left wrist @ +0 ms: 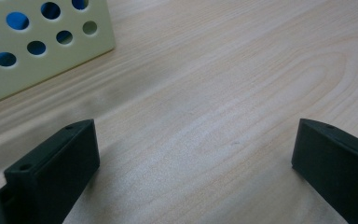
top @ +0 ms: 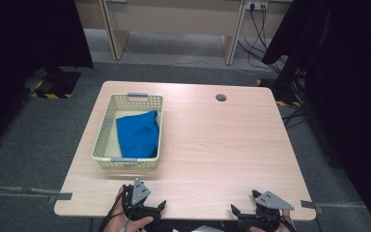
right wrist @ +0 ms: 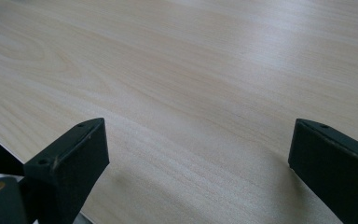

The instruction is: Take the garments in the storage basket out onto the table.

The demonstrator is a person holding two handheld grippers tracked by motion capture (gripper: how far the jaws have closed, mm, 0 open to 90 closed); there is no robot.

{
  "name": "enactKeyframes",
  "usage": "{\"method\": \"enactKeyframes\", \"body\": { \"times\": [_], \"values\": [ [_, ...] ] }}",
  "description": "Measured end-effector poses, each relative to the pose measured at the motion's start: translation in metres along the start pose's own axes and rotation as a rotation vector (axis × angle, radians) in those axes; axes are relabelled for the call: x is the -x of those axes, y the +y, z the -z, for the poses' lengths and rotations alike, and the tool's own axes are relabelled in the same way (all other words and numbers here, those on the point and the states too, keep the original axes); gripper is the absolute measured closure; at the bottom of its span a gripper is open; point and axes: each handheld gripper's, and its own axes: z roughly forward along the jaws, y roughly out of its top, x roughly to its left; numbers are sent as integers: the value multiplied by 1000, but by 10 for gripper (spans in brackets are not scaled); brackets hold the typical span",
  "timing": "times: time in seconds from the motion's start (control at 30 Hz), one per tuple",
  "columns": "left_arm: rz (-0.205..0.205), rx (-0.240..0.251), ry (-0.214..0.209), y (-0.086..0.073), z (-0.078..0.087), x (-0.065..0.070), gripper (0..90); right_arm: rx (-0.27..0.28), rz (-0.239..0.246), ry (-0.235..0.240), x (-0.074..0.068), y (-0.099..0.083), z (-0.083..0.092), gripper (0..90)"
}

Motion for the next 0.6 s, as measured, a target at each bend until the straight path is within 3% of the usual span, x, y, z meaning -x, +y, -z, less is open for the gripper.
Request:
{"method": "enactKeyframes", "body": {
  "times": [0.6],
  "values": [
    [-2,-8,-3,1,0,0,0,-3,-1,1,1,-1,-1,53]
  ]
}}
